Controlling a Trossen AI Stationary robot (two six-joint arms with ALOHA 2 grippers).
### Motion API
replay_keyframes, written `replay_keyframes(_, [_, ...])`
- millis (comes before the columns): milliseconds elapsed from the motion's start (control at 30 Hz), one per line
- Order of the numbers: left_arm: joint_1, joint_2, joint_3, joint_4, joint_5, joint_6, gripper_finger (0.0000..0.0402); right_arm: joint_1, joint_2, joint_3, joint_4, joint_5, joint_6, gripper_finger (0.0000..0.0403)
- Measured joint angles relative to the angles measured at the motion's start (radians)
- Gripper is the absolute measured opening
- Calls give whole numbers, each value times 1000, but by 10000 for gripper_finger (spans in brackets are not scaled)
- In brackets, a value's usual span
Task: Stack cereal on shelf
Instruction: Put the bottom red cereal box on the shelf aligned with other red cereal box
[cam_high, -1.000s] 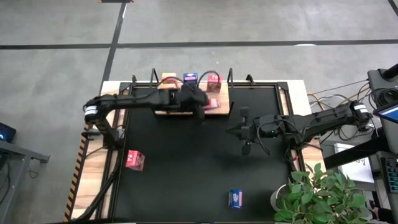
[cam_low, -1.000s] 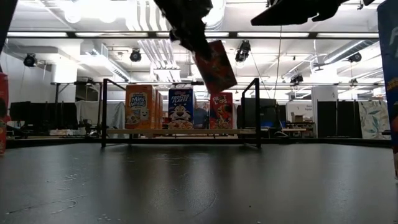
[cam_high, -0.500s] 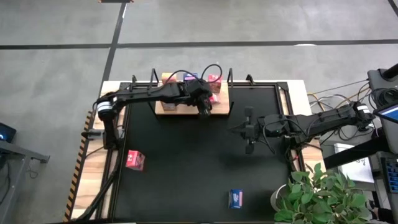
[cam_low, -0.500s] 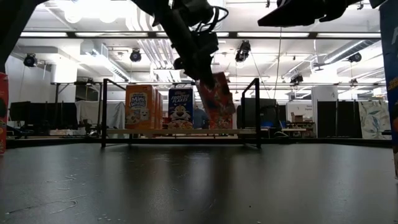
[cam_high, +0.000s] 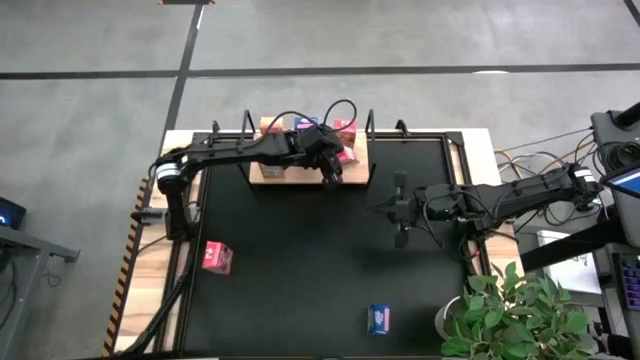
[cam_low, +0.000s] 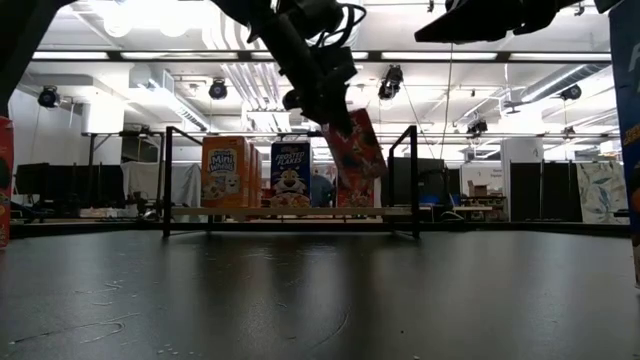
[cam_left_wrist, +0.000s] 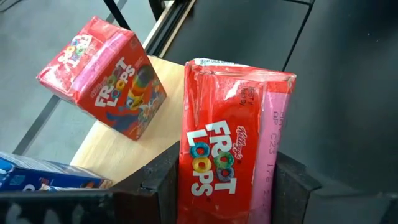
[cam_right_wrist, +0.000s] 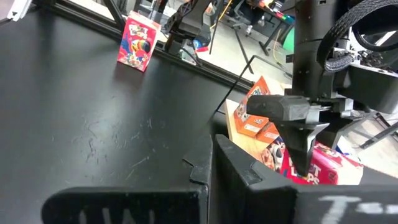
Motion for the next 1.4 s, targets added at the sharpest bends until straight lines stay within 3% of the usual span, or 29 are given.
replay_keyframes(267, [0,3,-18,33,0,-15,190,0,0,0,0,1,-9,11])
replay_keyframes(1000, [27,37,-18,142,-3,18,195,0,-1,0,-14,51,-13,11])
replay_keyframes(1400, [15,16,-19,142,-2,91,241,0,-1,0,-15,52,8,11])
